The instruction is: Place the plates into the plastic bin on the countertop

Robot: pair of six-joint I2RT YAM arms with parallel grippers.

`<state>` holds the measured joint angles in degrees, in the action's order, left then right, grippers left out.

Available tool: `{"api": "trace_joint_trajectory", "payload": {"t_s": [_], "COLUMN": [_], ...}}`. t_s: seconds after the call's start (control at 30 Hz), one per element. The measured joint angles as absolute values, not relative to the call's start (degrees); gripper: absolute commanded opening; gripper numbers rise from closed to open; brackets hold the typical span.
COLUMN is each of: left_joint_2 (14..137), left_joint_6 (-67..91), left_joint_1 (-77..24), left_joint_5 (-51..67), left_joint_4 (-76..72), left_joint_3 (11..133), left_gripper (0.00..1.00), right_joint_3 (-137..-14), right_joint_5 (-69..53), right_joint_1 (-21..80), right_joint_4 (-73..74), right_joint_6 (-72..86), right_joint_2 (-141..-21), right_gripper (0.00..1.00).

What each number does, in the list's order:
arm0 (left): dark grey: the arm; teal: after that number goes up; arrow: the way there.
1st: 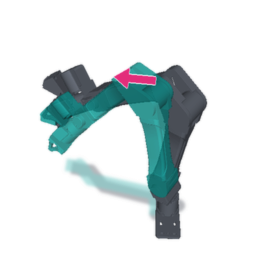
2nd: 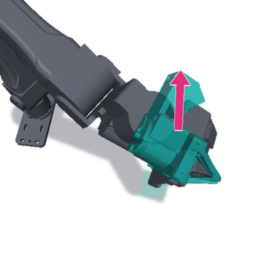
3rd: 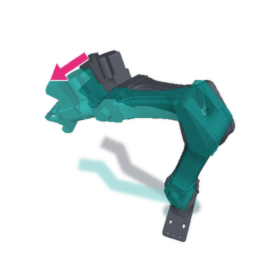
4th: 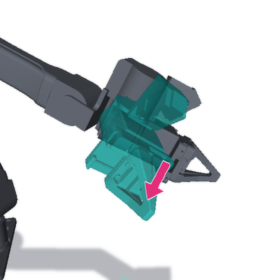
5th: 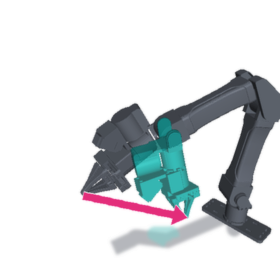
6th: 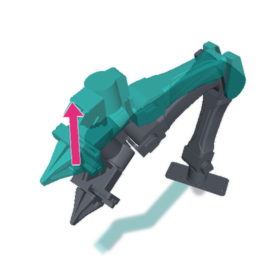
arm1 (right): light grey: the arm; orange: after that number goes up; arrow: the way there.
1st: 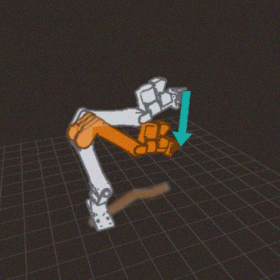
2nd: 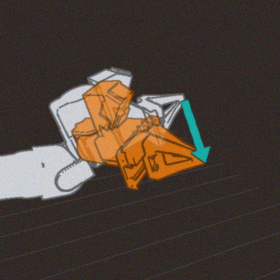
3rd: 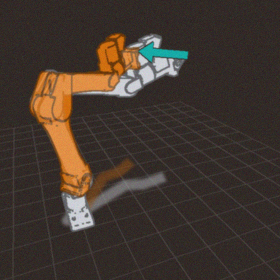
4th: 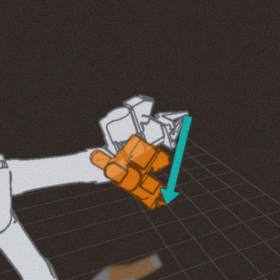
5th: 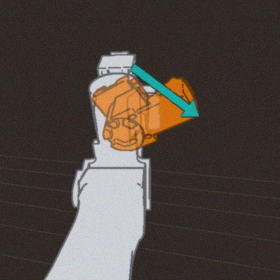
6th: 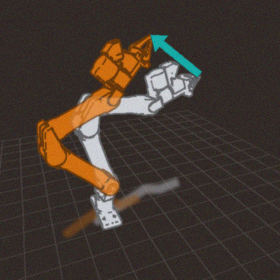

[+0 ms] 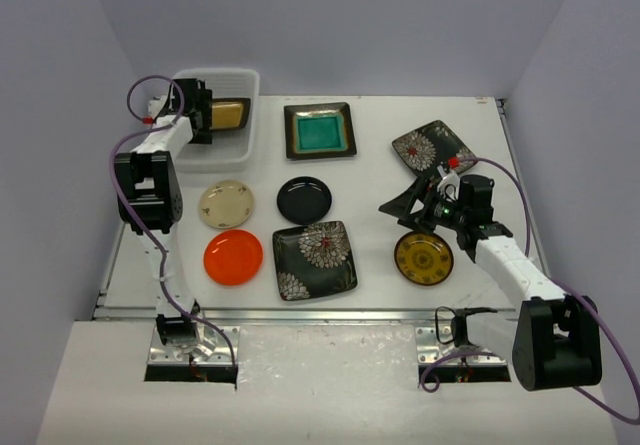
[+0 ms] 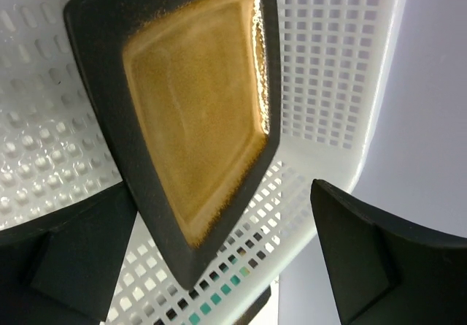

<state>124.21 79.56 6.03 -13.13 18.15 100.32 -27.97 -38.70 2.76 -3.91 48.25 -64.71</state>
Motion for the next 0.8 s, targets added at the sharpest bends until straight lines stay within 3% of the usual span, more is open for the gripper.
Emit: {"api": "trace_joint_trajectory", "payload": {"t_s": [0.23, 0.53, 0.8], "left_joint_2": [115.4, 104.8, 75.9], "left_joint_6": [79.2, 75.4, 66.6], "left_joint_1": [6.9, 9.5, 10.1], "left_joint_5": [-10.6, -4.2, 10.7], "left_joint_4": [16.4, 11.3, 5.3], "left_joint_3": [93.8, 93.0, 67.5], "left_gripper": [1.00, 1.00, 1.00], "right_joint_3": [-28.1, -25.3, -38.5], "right_joint_5": [-37.6, -37.4, -21.2], "right_joint_1": [2.8, 5.1, 17.3], "right_joint_4": [-3.4, -18.4, -24.1], "right_joint_6": [51.2, 63.1, 68.1], "right_joint_2": [-67.3, -71.0, -84.6], "right_gripper": [0.99, 0.99, 0.99]}}
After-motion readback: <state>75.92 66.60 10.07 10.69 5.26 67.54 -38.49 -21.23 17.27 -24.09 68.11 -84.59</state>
